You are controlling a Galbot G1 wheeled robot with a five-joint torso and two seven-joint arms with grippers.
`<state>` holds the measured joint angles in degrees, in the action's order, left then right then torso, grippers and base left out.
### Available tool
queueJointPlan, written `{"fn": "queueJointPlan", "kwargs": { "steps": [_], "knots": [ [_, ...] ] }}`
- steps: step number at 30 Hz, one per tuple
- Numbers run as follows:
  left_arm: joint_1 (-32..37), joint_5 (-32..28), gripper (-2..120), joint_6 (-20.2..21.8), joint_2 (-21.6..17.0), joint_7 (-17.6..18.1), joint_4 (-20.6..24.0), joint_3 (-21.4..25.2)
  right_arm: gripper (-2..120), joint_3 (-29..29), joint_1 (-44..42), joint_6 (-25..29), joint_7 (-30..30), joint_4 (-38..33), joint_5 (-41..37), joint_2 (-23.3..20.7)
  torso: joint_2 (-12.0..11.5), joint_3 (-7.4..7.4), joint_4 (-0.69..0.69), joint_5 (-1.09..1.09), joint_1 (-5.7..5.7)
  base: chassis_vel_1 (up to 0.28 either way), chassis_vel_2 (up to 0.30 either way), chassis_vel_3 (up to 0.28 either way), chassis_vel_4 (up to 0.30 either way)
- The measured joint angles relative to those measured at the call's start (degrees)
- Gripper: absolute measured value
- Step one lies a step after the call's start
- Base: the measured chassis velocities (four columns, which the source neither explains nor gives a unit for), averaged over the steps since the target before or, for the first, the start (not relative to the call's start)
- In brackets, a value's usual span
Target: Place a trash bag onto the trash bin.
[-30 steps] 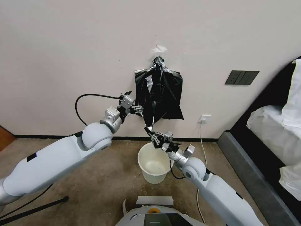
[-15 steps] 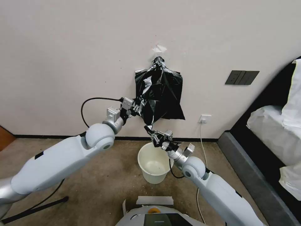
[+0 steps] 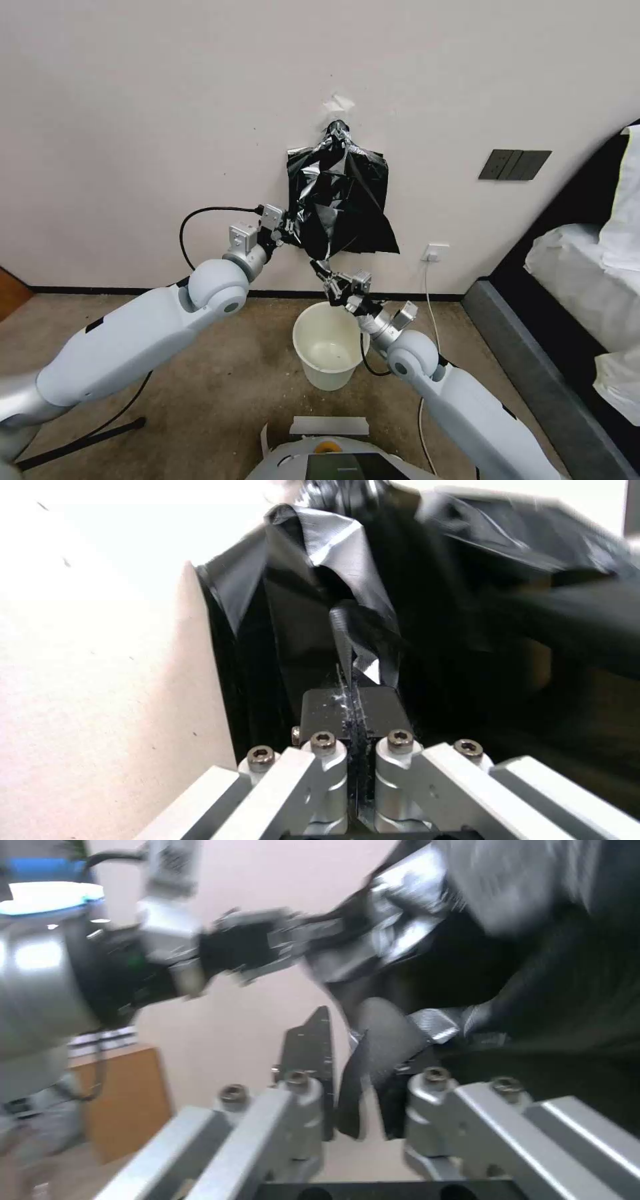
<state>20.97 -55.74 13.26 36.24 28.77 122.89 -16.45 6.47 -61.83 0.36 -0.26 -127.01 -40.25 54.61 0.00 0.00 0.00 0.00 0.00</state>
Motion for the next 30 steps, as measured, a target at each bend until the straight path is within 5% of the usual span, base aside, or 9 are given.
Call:
{"fn": "queueJointPlan", "kwargs": {
  "steps": [9,19,27,30],
  "knots": [
    [1.64,0.14,0,-1.30,-0.24,-0.22,1.55,1.95,60,10.25,-10.13,-4.50,4.08,-7.29,7.74,-4.99,0.00,0.00,-0.03,0.01,0.00,0.000,0.000,0.000,0.000],
    [2.22,0.66,0,-1.32,-0.09,-0.30,2.22,1.95,92,11.56,-4.40,-9.66,8.08,-8.85,9.53,-10.44,0.00,0.00,0.00,0.00,-0.01,0.000,0.000,0.000,0.000],
    [2.38,0.95,0,-1.32,-0.03,-0.35,2.35,1.86,100,1.38,11.12,-13.61,9.26,-6.33,7.44,-17.54,0.00,0.00,-0.01,0.01,0.00,0.000,0.000,0.000,0.000],
    [2.35,1.05,0,-1.28,0.27,-0.36,2.43,1.58,100,-9.62,25.21,-18.41,12.36,-4.56,5.41,-20.21,0.00,0.01,0.02,-0.01,0.00,0.000,0.000,0.000,0.000]
  ]
}}
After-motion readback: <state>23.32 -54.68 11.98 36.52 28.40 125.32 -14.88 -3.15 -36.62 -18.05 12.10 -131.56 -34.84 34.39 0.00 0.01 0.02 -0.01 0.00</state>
